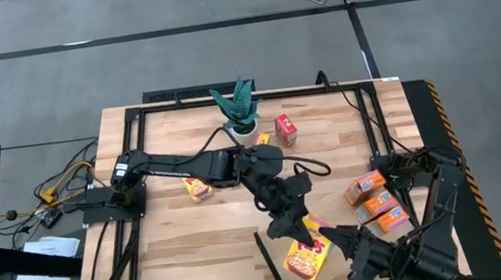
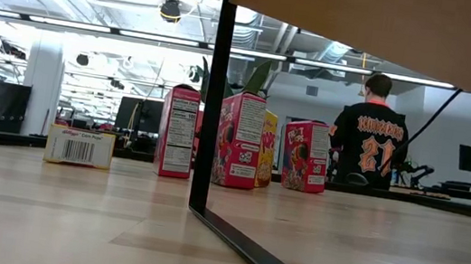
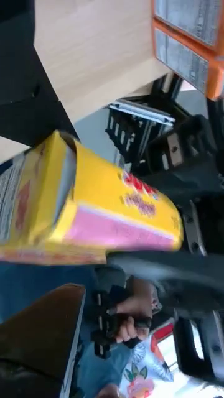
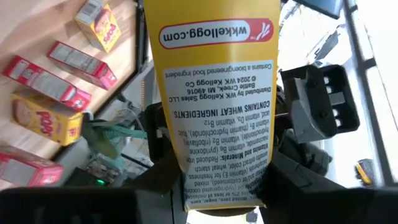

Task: Stack cereal on shelf
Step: Put the bottom right yellow cereal box on the shelf

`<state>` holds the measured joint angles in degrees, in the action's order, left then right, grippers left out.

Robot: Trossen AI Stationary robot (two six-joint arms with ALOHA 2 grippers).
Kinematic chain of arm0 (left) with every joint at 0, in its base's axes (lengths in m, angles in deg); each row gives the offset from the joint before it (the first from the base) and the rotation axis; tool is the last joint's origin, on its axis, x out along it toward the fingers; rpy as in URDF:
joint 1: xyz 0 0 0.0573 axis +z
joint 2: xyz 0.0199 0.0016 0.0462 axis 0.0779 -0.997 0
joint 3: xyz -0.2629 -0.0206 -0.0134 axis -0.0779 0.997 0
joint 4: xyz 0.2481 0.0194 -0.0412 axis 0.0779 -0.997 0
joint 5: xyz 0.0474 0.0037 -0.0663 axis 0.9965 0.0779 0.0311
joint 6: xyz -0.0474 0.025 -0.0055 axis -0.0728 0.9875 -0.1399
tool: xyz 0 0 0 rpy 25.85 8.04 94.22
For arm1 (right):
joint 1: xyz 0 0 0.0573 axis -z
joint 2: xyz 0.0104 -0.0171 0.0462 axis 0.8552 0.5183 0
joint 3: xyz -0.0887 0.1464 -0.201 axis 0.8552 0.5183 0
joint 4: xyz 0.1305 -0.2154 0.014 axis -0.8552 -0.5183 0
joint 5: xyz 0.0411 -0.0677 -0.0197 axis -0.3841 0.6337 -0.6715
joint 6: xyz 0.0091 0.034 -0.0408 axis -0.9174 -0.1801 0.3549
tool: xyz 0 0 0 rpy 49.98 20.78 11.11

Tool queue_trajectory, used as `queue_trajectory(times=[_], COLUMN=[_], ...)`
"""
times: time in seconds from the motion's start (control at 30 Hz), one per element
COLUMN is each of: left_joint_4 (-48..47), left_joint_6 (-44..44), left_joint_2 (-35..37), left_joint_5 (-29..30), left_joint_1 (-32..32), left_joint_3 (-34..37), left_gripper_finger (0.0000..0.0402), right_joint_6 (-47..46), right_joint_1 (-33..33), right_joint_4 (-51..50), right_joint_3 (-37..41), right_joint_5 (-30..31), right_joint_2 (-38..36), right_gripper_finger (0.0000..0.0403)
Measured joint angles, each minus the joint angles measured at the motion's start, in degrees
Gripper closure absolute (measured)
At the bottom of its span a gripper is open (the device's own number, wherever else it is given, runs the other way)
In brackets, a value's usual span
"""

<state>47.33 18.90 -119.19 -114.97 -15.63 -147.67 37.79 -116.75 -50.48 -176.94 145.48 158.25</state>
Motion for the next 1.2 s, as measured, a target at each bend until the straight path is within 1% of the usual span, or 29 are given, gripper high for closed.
queue_trajectory(times=[0.17,0.37,0.5,0.9,1.03,1.2], left_joint_4=[6.9,7.6,8.5,8.4,8.3,8.3], left_joint_6=[-2.6,-3.0,-3.9,-2.7,-2.7,-2.5], left_joint_2=[-0.1,-0.1,-0.1,-0.1,-0.1,-0.1], left_joint_5=[-2.3,-1.1,-1.0,-1.0,-1.1,-1.1], left_joint_1=[-0.3,-0.5,-0.5,-0.8,-0.9,-0.8], left_joint_3=[2.0,2.8,2.8,2.7,2.7,2.7], left_gripper_finger=[0.0070,0.0105,0.0123,0.0188,0.0205,0.0219], right_joint_6=[-0.4,-0.4,-0.5,-2.2,-2.2,-3.5], right_joint_1=[0.0,0.0,0.0,-0.1,-0.1,-0.6], right_joint_4=[0.0,0.1,0.7,1.4,1.4,1.4], right_joint_3=[0.0,0.0,0.0,0.0,0.0,0.0], right_joint_5=[0.1,0.1,0.2,0.6,0.9,1.4], right_joint_2=[0.0,0.0,0.0,0.0,0.0,0.0], right_gripper_finger=[0.0239,0.0240,0.0228,0.0171,0.0162,0.0161])
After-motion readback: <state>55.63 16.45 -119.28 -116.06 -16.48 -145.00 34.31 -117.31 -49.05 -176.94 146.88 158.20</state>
